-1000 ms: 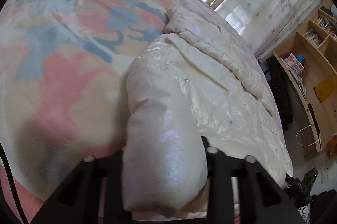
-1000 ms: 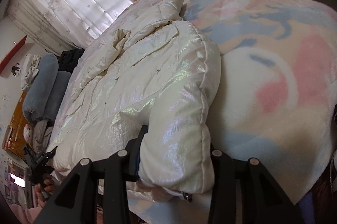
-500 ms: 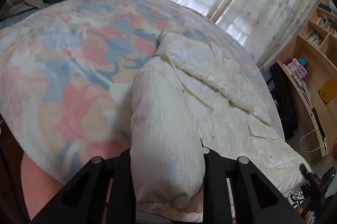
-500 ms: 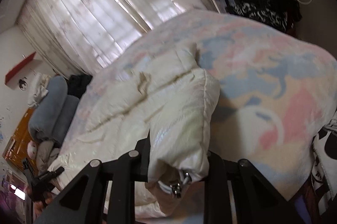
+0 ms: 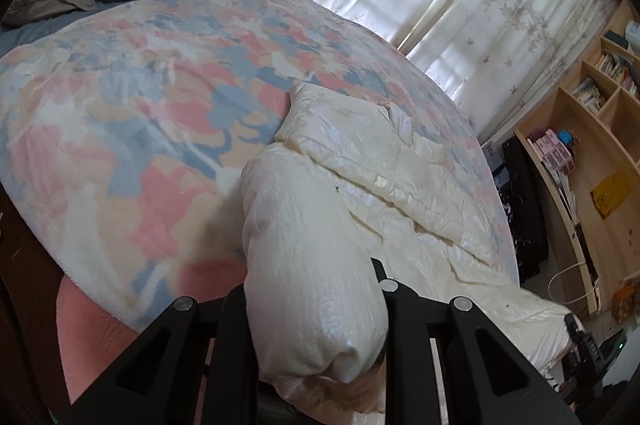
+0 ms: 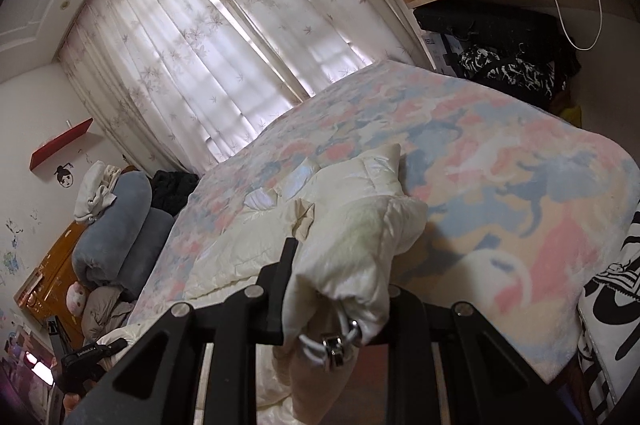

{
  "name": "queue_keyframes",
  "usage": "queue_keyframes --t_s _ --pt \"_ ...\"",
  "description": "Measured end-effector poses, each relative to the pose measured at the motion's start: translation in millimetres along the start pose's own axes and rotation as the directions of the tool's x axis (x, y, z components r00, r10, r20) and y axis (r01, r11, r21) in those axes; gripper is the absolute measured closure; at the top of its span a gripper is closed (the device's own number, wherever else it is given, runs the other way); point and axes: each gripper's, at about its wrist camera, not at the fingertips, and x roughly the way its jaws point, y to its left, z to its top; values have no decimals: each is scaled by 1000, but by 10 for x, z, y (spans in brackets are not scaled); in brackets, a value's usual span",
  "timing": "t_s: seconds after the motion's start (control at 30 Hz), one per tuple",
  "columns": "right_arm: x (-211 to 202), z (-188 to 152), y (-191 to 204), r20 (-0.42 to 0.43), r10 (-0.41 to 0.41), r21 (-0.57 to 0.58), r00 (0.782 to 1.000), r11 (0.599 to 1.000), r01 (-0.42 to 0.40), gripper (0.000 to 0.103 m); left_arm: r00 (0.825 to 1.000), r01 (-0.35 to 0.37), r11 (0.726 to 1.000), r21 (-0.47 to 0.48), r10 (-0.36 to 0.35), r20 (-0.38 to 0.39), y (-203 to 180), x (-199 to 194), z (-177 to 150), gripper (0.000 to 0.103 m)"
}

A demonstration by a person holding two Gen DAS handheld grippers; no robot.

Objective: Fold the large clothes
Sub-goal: 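Lift the held edge with both tools and fold it over the jacket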

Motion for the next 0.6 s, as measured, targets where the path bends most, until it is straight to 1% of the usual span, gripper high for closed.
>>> queue_keyframes --t_s 0.2,0.3,0.43,0.6 --pt "139 101 -64 -5 -10 25 1000 1000 11 80 1000 21 999 -29 -21 -7 -74 167 208 85" --pt "263 224 -83 -6 -1 36 1000 999 1 80 999 33 998 -50 -33 -2 -127 282 366 85" --pt "474 454 -13 10 14 21 1000 1000 -14 80 999 52 997 -63 -51 17 -250 477 661 85" --pt "865 839 85 39 42 25 998 999 -43 80 997 60 996 -60 -57 55 -507 850 1141 85"
